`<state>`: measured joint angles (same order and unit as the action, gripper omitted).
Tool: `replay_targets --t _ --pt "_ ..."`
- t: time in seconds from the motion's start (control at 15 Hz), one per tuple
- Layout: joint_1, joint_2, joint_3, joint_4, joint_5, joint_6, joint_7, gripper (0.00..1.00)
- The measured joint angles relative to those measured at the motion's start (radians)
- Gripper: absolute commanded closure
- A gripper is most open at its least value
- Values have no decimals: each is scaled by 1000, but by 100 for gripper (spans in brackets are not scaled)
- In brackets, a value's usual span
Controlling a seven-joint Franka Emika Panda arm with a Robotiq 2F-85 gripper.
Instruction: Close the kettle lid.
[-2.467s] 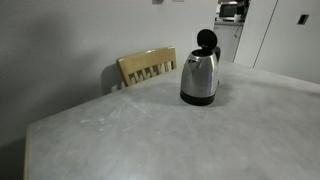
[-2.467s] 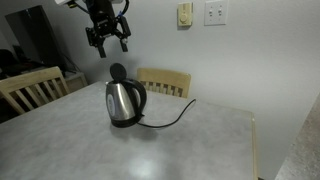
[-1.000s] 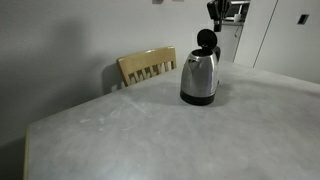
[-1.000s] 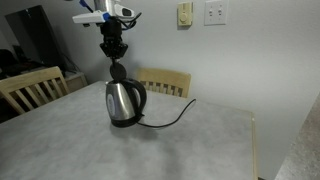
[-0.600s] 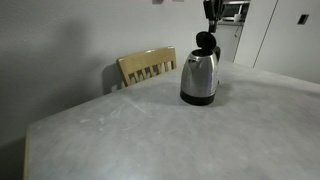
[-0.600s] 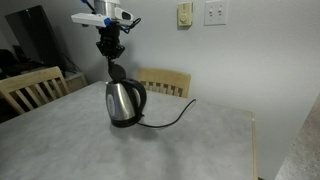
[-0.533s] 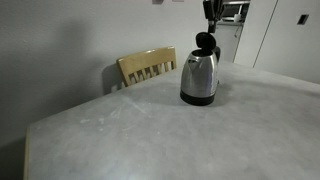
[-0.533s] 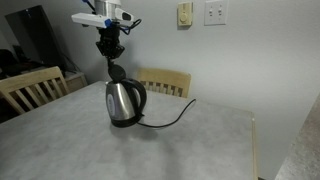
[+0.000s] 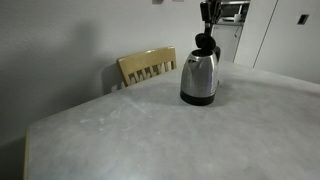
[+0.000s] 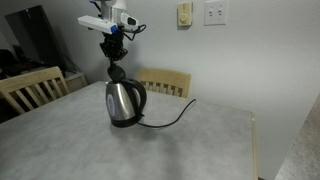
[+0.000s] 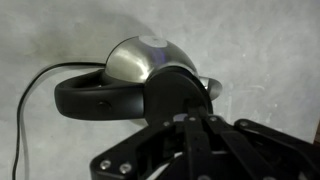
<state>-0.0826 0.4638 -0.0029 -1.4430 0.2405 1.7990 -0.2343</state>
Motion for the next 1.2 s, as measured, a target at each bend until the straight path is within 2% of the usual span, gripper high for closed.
replay_targets --t 0.6,1.2 --pt "-13 67 1 74 21 -25 -5 100" --pt "-16 187 5 208 11 -196 -5 100"
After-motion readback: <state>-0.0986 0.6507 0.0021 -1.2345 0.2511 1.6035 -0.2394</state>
